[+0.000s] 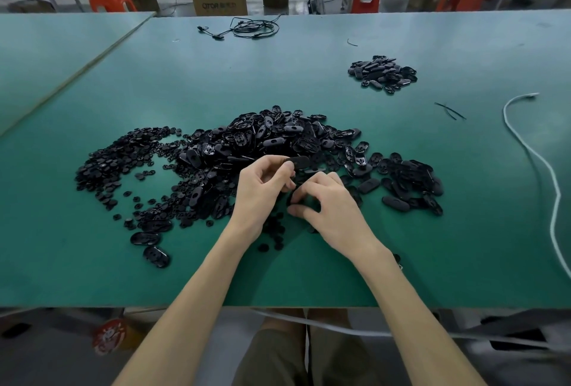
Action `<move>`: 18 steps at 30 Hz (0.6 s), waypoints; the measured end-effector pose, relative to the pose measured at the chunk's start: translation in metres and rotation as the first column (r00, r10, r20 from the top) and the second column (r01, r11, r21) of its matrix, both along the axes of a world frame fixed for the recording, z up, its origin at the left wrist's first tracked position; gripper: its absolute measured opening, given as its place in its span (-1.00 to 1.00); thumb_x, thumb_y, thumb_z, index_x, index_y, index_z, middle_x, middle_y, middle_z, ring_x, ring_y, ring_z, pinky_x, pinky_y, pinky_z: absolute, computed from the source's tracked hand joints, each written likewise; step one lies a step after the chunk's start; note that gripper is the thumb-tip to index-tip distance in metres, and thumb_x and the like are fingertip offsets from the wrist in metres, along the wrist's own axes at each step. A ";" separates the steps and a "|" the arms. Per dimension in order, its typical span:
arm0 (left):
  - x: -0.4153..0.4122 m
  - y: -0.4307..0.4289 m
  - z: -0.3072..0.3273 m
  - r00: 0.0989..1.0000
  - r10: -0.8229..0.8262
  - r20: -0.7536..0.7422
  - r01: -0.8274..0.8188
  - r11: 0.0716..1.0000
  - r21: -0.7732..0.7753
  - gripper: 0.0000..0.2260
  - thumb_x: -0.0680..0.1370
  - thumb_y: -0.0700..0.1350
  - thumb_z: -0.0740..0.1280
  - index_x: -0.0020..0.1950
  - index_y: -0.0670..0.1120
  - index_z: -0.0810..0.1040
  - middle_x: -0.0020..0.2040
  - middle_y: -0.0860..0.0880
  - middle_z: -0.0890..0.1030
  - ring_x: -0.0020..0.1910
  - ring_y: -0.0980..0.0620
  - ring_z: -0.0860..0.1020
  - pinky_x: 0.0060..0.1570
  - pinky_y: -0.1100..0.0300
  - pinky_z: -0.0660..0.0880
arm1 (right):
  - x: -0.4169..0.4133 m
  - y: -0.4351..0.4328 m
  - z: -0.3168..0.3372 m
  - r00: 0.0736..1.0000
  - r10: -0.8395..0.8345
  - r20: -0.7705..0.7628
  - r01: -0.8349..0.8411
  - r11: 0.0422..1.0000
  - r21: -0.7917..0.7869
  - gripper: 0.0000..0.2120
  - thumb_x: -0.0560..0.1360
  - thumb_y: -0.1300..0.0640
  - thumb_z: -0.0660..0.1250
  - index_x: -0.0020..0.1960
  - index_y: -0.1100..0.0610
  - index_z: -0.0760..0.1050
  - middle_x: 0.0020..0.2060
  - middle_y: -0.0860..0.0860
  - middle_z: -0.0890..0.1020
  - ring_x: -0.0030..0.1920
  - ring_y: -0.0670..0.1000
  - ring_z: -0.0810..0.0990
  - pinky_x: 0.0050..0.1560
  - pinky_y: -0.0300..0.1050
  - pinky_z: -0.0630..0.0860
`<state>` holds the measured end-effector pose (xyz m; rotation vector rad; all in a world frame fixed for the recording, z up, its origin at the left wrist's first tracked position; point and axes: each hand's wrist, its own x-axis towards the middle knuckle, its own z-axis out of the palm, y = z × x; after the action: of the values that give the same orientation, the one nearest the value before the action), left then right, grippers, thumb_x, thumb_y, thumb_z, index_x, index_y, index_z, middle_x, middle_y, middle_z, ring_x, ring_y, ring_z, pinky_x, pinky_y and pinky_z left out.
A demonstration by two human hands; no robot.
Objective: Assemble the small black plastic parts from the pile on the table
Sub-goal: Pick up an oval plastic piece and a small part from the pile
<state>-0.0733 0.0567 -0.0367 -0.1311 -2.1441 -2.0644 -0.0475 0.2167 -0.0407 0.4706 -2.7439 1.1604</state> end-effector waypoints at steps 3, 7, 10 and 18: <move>-0.001 -0.001 0.000 1.000 -0.004 0.004 0.004 1.000 -0.010 -0.91 0.65 -0.19 0.38 0.09 -0.16 0.67 -0.24 0.02 0.68 -0.24 0.11 0.62 -0.11 0.28 0.56 | 0.001 -0.001 0.001 1.000 0.001 -0.021 -0.001 1.000 -0.005 -0.93 0.54 0.10 0.50 -0.04 0.09 0.66 -0.07 -0.08 0.59 0.06 -0.07 0.39 0.12 -0.20 0.37; -0.001 0.000 -0.001 1.000 -0.011 0.011 0.011 1.000 -0.009 -0.91 0.66 -0.19 0.38 0.10 -0.14 0.67 -0.21 0.02 0.69 -0.23 0.11 0.63 -0.10 0.25 0.58 | 0.002 -0.001 0.002 0.997 -0.040 -0.058 0.035 0.995 -0.089 -0.97 0.60 0.17 0.43 -0.01 0.13 0.60 -0.14 -0.20 0.56 -0.02 -0.12 0.44 0.02 -0.26 0.36; -0.001 -0.001 -0.001 1.000 0.002 0.000 -0.002 1.000 -0.010 -0.91 0.66 -0.19 0.38 0.10 -0.14 0.67 -0.21 0.02 0.69 -0.25 0.11 0.62 -0.11 0.24 0.58 | 0.000 0.000 0.002 0.996 -0.093 -0.015 0.088 0.975 -0.202 -0.93 0.64 0.14 0.38 -0.02 0.11 0.56 -0.16 -0.14 0.60 -0.09 -0.06 0.54 -0.03 -0.16 0.49; 0.000 -0.001 -0.002 1.000 -0.028 -0.001 0.028 0.997 -0.068 -0.94 0.64 -0.13 0.42 0.05 -0.07 0.68 -0.29 0.03 0.64 -0.28 0.11 0.57 -0.20 0.27 0.53 | 0.000 0.001 0.005 0.977 -0.202 -0.067 0.164 0.916 -0.365 -0.92 0.61 0.23 0.42 0.01 0.07 0.57 -0.14 -0.12 0.62 -0.12 -0.12 0.59 -0.08 -0.35 0.48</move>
<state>-0.0733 0.0560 -0.0385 -0.1728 -2.2242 -2.0061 -0.0473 0.2181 -0.0361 0.2149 -2.3527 1.4938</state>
